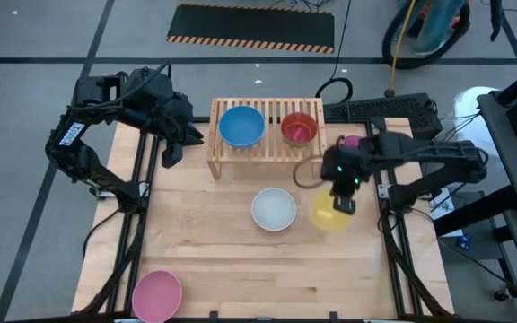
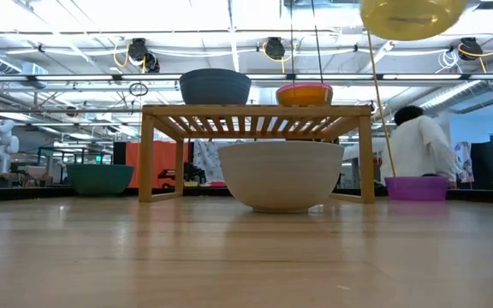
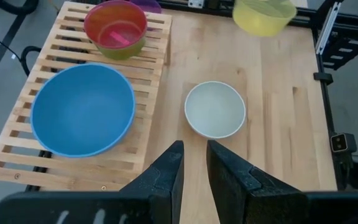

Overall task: Place and stack bowls onto a shelf
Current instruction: Stack the yellow bowl on top of the red bowl on the shelf

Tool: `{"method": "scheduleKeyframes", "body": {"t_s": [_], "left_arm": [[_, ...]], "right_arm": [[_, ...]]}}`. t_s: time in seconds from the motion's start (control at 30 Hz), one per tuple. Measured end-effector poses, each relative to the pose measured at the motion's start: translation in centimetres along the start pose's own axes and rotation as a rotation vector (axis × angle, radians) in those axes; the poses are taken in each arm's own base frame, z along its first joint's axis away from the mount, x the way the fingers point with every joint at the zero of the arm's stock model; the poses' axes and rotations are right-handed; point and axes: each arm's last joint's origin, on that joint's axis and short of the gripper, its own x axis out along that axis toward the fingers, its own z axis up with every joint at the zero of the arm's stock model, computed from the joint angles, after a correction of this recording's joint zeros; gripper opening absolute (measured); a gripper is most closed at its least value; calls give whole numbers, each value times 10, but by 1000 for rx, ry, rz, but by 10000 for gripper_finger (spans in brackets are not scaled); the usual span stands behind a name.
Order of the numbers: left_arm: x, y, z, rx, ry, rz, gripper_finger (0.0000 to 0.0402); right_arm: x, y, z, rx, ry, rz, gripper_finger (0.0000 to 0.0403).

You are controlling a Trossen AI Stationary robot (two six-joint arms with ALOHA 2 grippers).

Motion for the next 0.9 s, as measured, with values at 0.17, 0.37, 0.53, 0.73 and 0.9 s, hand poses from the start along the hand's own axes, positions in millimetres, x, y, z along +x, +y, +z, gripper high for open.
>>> {"method": "scheduleKeyframes", "body": {"t_s": [0.17, 0.37, 0.53, 0.73, 0.9], "left_arm": [[0, 0, 0, 0, 0, 1, 74], [0, 0, 0, -1, 0, 1, 74], [0, 0, 0, 5, 0, 1, 74], [0, 0, 0, 19, 0, 1, 74], [0, 0, 0, 7, 0, 1, 74]], "right_arm": [[-10, -19, 28, -12, 48, -75, 0], [-29, -48, 61, -20, 23, -123, 0], [-53, -74, 80, 5, -75, -154, 0], [-76, -108, 89, 13, -156, -211, 0], [-76, -136, 93, -9, -140, -244, 0]]}}
